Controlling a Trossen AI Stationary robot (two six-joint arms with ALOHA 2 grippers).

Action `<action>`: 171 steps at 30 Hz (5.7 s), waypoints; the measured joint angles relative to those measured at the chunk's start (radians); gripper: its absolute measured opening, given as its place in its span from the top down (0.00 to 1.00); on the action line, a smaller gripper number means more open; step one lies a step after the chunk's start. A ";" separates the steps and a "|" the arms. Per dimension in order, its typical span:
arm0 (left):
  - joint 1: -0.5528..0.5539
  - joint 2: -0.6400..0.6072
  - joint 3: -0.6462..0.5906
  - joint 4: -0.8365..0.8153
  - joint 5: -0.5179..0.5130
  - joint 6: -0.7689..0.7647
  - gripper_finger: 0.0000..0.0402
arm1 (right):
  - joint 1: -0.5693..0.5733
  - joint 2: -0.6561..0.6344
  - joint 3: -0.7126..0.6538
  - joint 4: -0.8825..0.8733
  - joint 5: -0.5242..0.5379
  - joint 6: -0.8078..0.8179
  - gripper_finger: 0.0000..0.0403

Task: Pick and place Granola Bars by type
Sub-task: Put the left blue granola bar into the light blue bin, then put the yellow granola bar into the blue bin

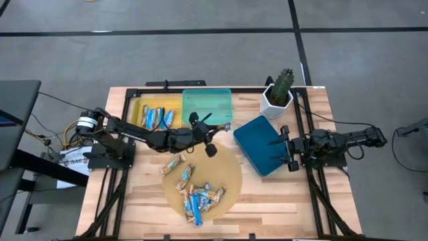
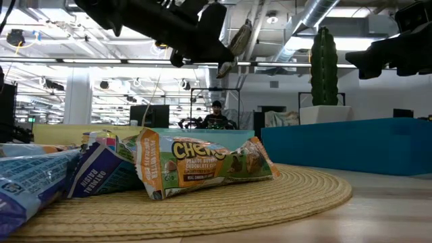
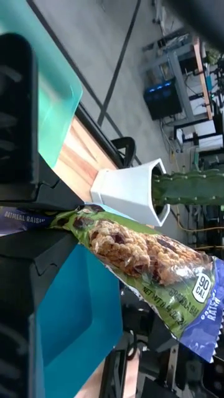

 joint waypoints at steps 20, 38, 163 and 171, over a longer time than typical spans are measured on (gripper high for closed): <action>0.103 0.000 0.000 -0.026 -0.049 0.038 0.91 | 0.000 0.000 0.000 0.000 0.000 0.000 0.39; 0.374 0.000 0.000 -0.294 -0.017 -0.022 0.91 | 0.000 0.000 0.000 0.000 0.000 0.000 0.39; -0.368 0.001 0.000 -0.294 0.757 -0.215 0.70 | 0.000 0.000 0.000 0.000 0.000 0.000 0.39; -0.425 0.001 0.000 -0.486 0.604 -0.406 0.70 | 0.000 0.000 0.000 0.000 0.000 0.000 0.39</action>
